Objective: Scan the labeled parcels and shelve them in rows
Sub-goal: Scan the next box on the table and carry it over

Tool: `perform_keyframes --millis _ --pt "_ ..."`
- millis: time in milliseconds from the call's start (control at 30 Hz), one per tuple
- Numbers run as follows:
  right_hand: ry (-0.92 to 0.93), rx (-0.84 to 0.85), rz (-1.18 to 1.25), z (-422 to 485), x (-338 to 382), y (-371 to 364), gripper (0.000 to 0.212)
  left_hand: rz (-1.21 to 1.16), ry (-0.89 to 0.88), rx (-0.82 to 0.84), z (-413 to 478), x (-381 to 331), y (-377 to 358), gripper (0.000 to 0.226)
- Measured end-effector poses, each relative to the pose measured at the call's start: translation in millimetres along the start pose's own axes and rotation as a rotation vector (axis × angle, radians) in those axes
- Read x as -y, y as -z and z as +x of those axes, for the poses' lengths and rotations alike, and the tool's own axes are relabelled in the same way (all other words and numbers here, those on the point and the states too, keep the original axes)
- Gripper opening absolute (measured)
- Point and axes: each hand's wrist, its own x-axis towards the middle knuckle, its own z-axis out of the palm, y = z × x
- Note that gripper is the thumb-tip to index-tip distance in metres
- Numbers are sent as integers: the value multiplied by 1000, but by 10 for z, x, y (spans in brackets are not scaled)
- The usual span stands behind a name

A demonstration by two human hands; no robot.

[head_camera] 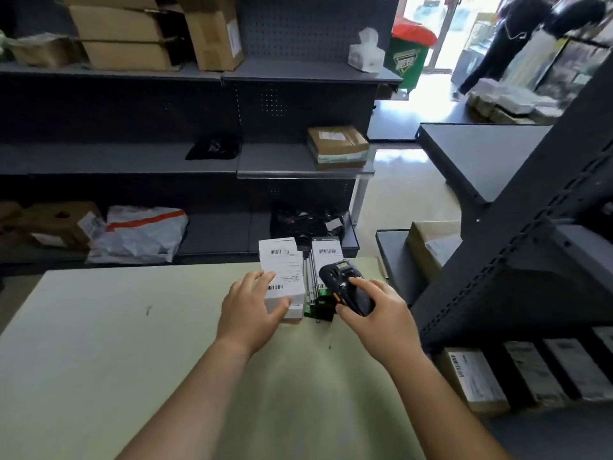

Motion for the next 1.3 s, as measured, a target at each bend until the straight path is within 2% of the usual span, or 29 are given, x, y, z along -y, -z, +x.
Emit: perform_keyframes --millis 400,633,833,1000,1167,1300 --pt "-64 82 -37 468 -577 -217 54 204 264 176 772 -111 -889 73" --pt "-40 108 -54 603 -705 -180 57 111 361 112 851 -205 -1044 74" --pt "35 101 -20 639 -333 2 52 -8 254 -120 599 -221 -589 76" --pt "135 26 32 644 256 341 52 -41 67 -368 581 -390 293 73" --pt "241 -47 20 600 879 697 53 -55 -40 -512 528 -542 1070 72" --pt "306 -95 15 501 1262 856 53 -81 -74 -604 479 -562 1414 70"
